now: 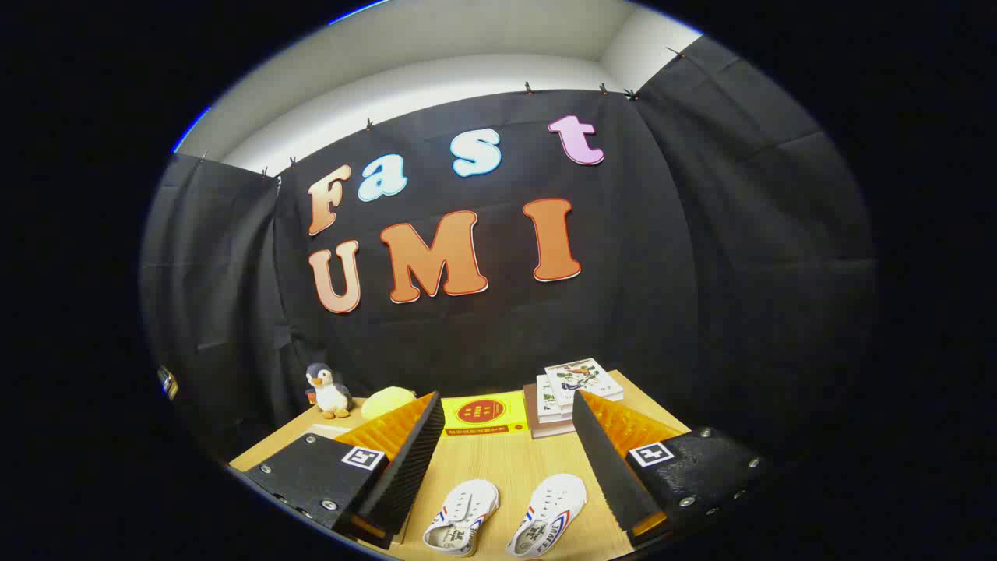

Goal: Open the storage box then place both shoes into the box .Put the left shoe in first, then the right shoe, with the right side of both shoes facing outward in a uniform manner.

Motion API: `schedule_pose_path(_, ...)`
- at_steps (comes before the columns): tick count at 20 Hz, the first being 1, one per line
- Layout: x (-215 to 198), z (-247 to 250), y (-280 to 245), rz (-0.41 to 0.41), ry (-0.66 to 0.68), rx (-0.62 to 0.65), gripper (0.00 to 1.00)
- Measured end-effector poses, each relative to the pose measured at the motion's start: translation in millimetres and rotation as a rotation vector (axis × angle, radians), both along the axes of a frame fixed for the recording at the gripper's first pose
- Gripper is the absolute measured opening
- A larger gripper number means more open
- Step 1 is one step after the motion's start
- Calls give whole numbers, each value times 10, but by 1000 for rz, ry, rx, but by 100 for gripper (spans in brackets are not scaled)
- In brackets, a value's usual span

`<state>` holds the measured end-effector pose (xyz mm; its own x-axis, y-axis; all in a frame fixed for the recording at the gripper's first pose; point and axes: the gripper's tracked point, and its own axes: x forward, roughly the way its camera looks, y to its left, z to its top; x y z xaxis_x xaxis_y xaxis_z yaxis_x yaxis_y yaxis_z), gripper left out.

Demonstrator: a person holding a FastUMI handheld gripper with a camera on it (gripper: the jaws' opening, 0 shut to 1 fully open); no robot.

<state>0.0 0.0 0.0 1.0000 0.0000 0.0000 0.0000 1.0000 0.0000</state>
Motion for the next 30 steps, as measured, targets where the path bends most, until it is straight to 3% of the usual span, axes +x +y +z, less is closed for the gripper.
schedule_pose_path(16, 62, -131, 282, 60, 63, -33, 98)
schedule_pose_path(26, 113, -222, 185, 69, 92, -27, 98)
schedule_pose_path(30, 163, -436, 344, 140, 150, 9, 98)
